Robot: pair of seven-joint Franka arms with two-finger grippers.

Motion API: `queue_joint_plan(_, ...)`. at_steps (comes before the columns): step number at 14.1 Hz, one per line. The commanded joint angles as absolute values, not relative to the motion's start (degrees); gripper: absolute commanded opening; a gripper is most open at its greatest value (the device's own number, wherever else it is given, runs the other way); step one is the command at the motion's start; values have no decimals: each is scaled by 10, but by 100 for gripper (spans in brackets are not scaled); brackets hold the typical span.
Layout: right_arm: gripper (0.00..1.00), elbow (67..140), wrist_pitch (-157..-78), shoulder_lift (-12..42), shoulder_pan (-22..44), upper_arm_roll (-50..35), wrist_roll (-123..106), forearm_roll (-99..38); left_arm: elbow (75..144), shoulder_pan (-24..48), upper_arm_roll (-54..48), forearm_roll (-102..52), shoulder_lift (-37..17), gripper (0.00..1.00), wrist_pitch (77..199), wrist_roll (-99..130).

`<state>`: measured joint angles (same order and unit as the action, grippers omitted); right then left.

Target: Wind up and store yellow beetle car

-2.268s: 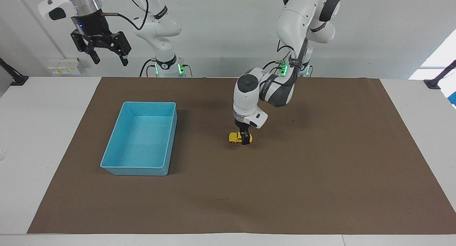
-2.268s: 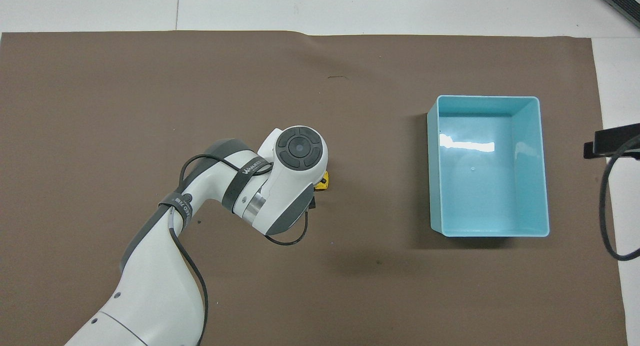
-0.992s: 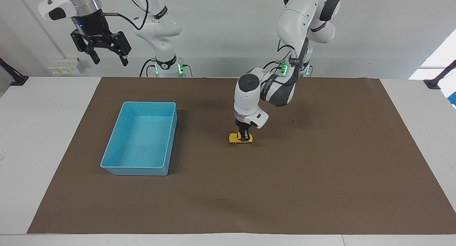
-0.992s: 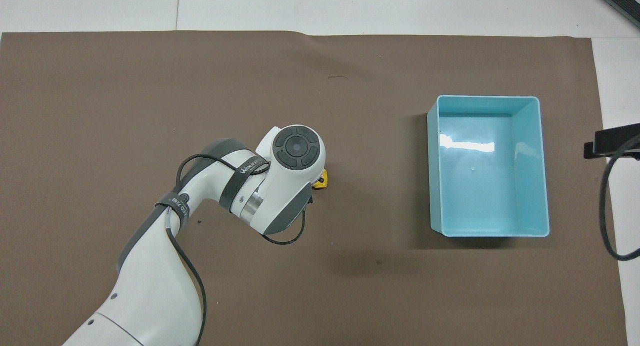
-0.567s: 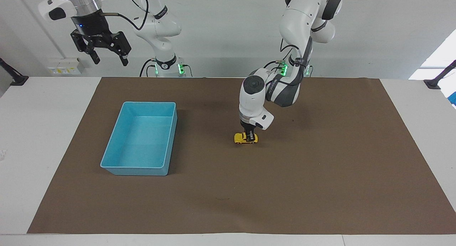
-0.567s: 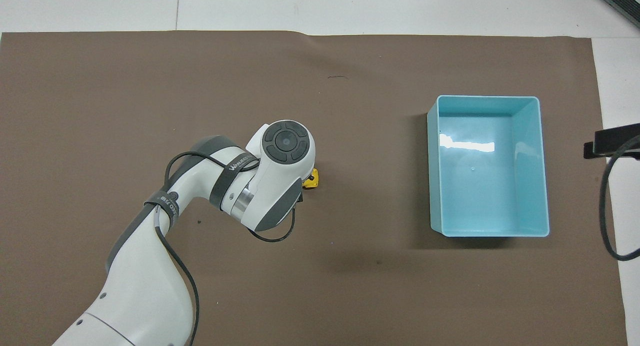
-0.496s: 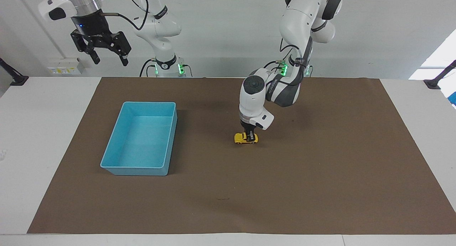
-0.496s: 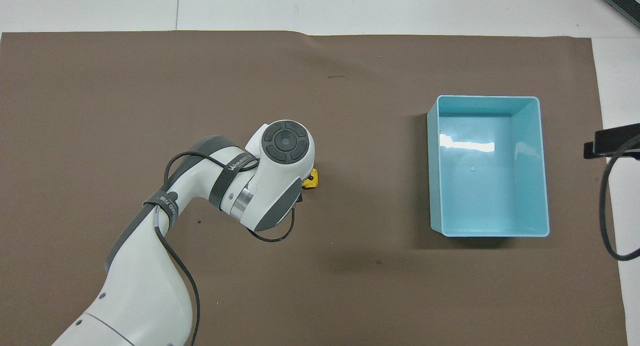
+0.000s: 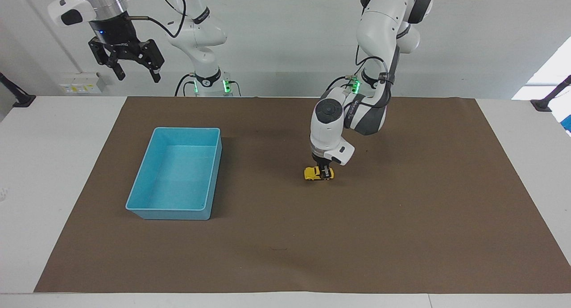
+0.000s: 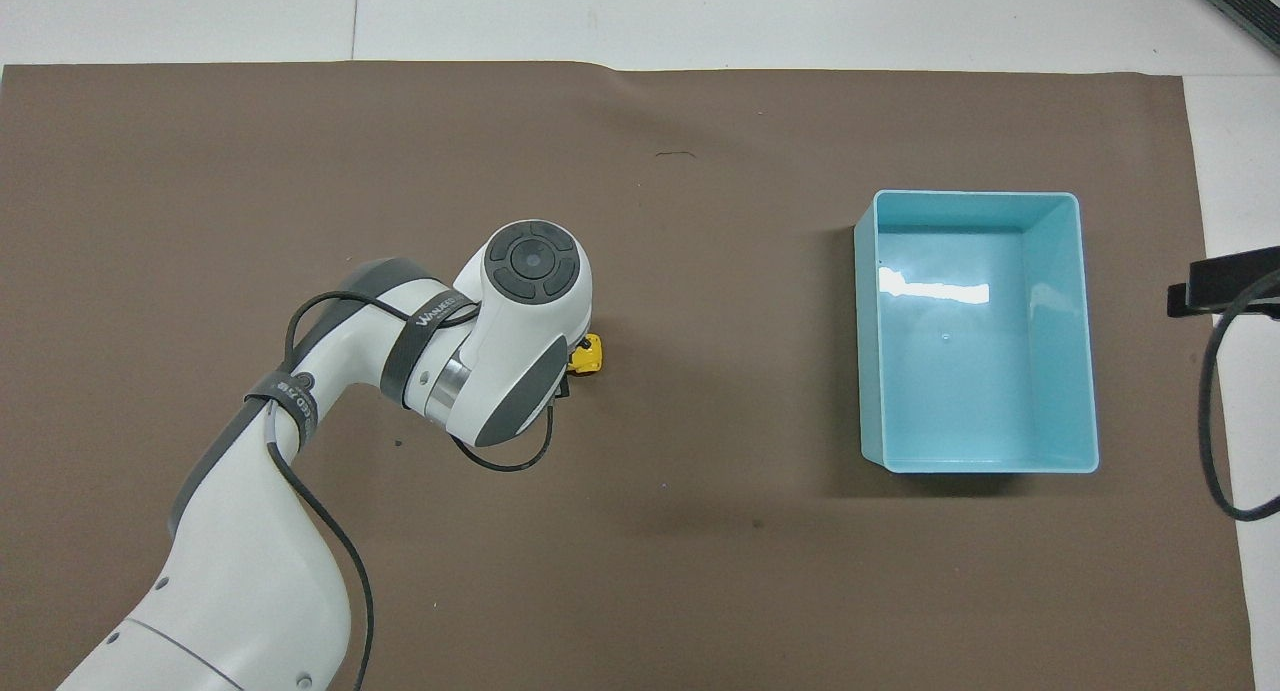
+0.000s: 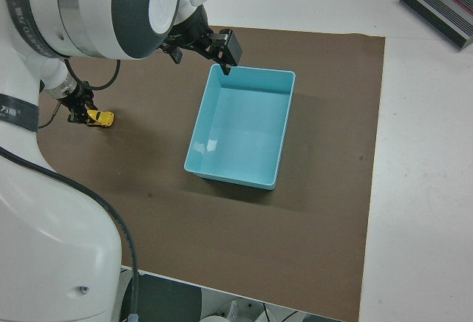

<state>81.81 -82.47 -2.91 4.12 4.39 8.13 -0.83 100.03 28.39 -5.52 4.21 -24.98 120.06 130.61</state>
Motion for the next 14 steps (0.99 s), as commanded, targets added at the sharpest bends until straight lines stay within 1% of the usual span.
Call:
queue_joint_plan(1, 100, 821, -817, -35, 37, 42, 91, -14, 1021, 254, -54, 71, -259, 22, 1205, 1287)
queue_joint_plan(6, 100, 821, -817, -35, 37, 42, 91, -14, 1056, 228, -54, 71, -224, 22, 1209, 1257)
queue_joint_plan(11, 100, 821, -817, -35, 37, 42, 91, -14, 1067, 224, -54, 71, -221, 23, 1215, 1257)
queue_joint_plan(12, 100, 821, -817, -35, 37, 42, 91, -14, 1067, 224, -54, 71, -221, 28, 1214, 1257)
queue_joint_plan(13, 100, 821, -817, -35, 37, 42, 91, -14, 1067, 224, -54, 71, -221, 55, 1213, 1254)
queue_joint_plan(14, 100, 821, -817, -35, 37, 42, 91, -14, 1066, 223, -54, 71, -215, 100, 1207, 1236)
